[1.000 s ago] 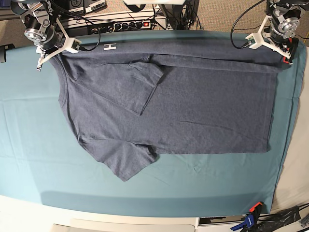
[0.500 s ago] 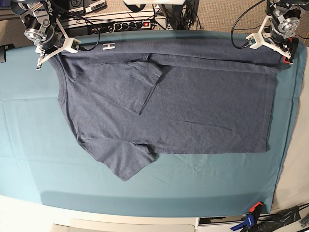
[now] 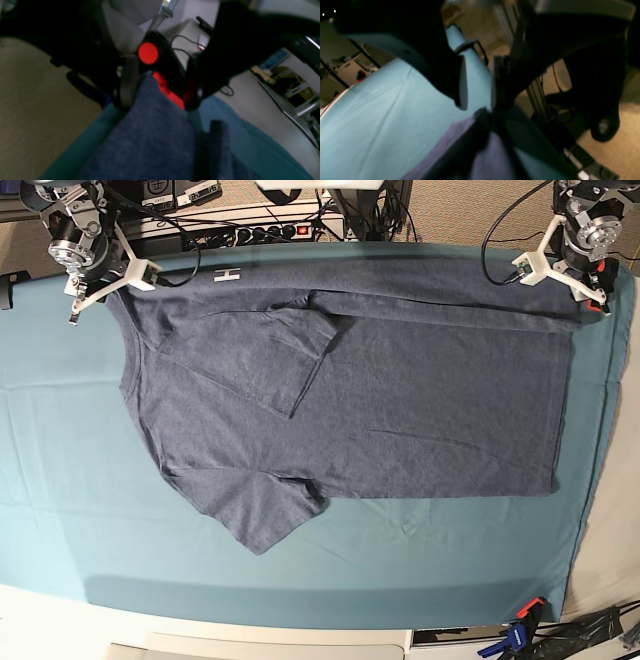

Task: Fold the T-shirt properly
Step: 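Release the shoulders and move both grippers along the shirt's sides toward the hem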

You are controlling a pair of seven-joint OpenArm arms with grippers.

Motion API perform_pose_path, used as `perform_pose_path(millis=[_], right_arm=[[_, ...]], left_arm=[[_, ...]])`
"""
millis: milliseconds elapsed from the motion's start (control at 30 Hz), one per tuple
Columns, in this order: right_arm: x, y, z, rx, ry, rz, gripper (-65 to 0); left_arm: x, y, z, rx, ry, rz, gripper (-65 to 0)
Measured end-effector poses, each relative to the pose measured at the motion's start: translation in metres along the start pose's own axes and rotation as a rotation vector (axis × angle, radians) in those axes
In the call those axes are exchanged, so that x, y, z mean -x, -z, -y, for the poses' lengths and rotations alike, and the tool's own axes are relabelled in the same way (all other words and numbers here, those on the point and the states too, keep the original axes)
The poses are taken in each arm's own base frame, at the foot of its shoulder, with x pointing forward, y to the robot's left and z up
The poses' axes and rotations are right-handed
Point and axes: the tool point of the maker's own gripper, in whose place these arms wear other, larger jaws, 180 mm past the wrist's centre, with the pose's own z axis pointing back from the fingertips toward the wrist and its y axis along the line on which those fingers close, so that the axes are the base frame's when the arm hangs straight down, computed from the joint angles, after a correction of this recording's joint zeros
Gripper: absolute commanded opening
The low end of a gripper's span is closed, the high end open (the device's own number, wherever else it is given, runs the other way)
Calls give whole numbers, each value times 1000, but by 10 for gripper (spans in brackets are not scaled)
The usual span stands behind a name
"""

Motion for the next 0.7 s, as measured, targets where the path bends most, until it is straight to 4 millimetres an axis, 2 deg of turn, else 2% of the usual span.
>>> perform_pose_path(millis=[233, 433, 567, 700], right_arm=[[0, -1, -17, -92, 8, -3, -473], [2, -5, -27, -113, -9, -12, -473], [-13, -21, -22, -83, -27, 34, -473], [-35, -44, -9, -24, -33, 107, -473]], left_arm=[[6, 0, 1, 3, 0, -32, -343], [19, -5, 23, 68, 3, -82, -343], [8, -18, 28, 70, 18, -41, -343], [-12, -35, 19, 27, 9, 23, -343]])
